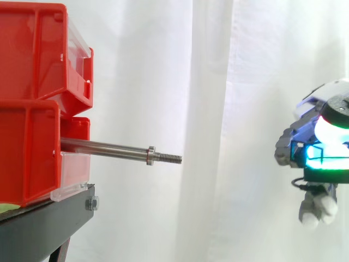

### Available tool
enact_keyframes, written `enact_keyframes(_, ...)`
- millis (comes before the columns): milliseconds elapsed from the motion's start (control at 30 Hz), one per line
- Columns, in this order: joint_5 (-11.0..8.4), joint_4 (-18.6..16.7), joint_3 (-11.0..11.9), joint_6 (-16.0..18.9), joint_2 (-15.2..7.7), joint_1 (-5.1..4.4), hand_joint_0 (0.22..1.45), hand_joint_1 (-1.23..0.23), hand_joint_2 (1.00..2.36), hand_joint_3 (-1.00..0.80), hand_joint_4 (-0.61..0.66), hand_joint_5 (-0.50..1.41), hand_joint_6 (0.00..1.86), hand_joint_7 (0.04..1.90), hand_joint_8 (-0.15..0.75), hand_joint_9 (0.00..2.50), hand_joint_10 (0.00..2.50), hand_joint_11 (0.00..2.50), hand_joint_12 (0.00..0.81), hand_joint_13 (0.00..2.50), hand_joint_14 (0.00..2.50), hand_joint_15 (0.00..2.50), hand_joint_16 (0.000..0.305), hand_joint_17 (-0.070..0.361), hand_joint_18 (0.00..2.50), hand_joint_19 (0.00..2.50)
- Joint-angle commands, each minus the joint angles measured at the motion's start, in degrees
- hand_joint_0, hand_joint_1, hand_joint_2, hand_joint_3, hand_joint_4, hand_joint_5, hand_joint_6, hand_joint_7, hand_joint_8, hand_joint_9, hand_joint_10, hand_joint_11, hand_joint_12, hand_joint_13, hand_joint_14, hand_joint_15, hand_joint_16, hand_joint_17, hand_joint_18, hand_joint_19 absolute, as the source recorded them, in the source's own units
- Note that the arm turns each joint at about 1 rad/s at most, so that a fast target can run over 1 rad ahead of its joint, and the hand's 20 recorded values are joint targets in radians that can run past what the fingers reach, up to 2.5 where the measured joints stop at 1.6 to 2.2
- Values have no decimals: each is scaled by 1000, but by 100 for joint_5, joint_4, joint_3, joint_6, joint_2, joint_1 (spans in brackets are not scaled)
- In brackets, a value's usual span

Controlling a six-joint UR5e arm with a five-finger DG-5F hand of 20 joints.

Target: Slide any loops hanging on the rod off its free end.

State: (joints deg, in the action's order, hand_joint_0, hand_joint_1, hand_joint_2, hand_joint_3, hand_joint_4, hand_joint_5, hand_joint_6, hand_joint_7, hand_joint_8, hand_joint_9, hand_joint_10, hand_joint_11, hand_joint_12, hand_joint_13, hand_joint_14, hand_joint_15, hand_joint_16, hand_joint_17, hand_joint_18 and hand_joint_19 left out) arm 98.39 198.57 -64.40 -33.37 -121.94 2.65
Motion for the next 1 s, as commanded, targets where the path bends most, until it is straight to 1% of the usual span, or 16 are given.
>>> enact_keyframes(0, -171, 226, -2, -1400, 153, -37, 613, -627, 1008, -417, 121, -201, 754, 1363, 307, 968, 19, 638, 329, 641, 0, 0, 52, 117, 722, 151)
enact_keyframes(100, -171, 235, -2, -1514, 153, -55, 615, -622, 1008, -422, 118, -204, 756, 1349, 303, 1035, 23, 746, 327, 659, 0, 0, 52, 116, 732, 147)
enact_keyframes(133, -171, 235, -2, -1506, 153, -63, 615, -621, 1008, -425, 120, -204, 757, 1341, 308, 1092, 25, 830, 325, 665, 0, 0, 51, 116, 732, 151)
enact_keyframes(233, -171, 226, -2, -1426, 144, -81, 616, -618, 1007, -429, 124, -204, 756, 1330, 316, 1193, 26, 980, 316, 682, 1, 0, 51, 115, 738, 157)
enact_keyframes(333, -197, 218, -2, -1321, 153, -98, 616, -616, 1007, -433, 125, -204, 754, 1334, 315, 1212, 26, 996, 318, 694, 0, 7, 51, 115, 743, 159)
enact_keyframes(367, -197, 218, -2, -1321, 153, -98, 616, -615, 1007, -434, 127, -204, 752, 1346, 318, 1248, 27, 1047, 319, 705, 1, 12, 51, 114, 745, 156)
enact_keyframes(467, -241, 182, -81, -1233, 153, -107, 616, -612, 1006, -438, 130, -204, 750, 1340, 328, 1322, 25, 1122, 319, 727, 0, 27, 51, 114, 749, 166)
enact_keyframes(567, -241, 24, -178, -1180, 153, -107, 615, -611, 1005, -442, 123, -204, 749, 1352, 318, 1258, 25, 1046, 320, 729, 0, 22, 51, 115, 751, 162)
enact_keyframes(667, -250, -169, -248, -1128, 153, -107, 615, -610, 1006, -442, 124, -206, 750, 1356, 321, 1124, 25, 881, 319, 701, 0, 13, 51, 115, 750, 161)
enact_keyframes(733, -250, -187, -257, -1119, 153, -107, 615, -609, 1005, -442, 128, -206, 752, 1342, 324, 1021, 23, 770, 321, 698, 0, 11, 51, 116, 752, 160)
enact_keyframes(800, -250, -187, -257, -1119, 153, -107, 614, -610, 1007, -441, 123, -206, 752, 1349, 326, 985, 20, 712, 323, 694, 0, 7, 51, 116, 749, 154)
enact_keyframes(933, -250, -187, -248, -1136, 153, -107, 615, -606, 1006, -438, 123, -207, 755, 1337, 315, 837, 16, 514, 324, 676, 0, 0, 52, 116, 749, 153)
enact_keyframes(967, -241, -187, -257, -1136, 153, -107, 615, -606, 1006, -439, 123, -207, 755, 1336, 315, 832, 15, 504, 323, 674, 0, 0, 52, 116, 748, 149)
